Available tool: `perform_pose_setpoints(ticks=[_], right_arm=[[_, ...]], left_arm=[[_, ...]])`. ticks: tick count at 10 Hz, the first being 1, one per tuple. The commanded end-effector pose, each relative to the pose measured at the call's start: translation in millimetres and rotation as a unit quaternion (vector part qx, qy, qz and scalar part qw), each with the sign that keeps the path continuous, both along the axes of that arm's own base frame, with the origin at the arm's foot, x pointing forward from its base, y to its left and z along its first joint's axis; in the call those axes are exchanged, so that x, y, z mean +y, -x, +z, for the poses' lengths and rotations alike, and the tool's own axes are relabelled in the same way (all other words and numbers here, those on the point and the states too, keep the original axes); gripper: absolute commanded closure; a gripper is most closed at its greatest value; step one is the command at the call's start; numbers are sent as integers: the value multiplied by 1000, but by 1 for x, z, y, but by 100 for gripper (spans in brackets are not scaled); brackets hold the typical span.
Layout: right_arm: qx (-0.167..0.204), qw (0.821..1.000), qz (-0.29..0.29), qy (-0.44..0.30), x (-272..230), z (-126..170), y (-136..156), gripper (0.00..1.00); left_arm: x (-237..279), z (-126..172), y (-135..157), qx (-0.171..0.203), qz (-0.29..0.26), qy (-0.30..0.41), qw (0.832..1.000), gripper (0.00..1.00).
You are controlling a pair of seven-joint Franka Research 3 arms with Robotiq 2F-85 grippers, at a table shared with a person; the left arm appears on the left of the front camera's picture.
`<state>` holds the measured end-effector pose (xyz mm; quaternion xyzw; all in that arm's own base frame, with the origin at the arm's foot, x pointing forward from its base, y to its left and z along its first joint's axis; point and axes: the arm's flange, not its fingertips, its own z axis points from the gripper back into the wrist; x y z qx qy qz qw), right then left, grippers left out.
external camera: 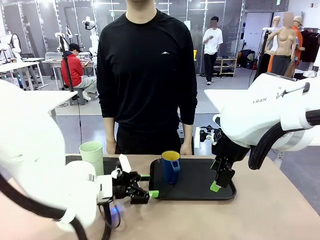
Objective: Sort and store the cups by type.
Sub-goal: Pick up the Handle plastic cup and place it into the empty Flat Tray.
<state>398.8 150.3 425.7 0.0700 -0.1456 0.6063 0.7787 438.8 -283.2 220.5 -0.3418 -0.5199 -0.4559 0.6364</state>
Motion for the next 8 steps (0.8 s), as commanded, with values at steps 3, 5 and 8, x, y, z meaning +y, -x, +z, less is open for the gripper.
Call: perform_pose_setpoints(ticks=[3,5,8], right_arm=[[-3,1000,-4,3,0,1,0,0],[-3,1000,-4,3,0,1,0,0],[-3,1000,-4,3,0,1,0,0]], left_arm=[[85,36,40,-35,-41,14,998,0],[121,49,49,-33,-42,7,999,0],[139,48,50,-23,-53,28,998,0]])
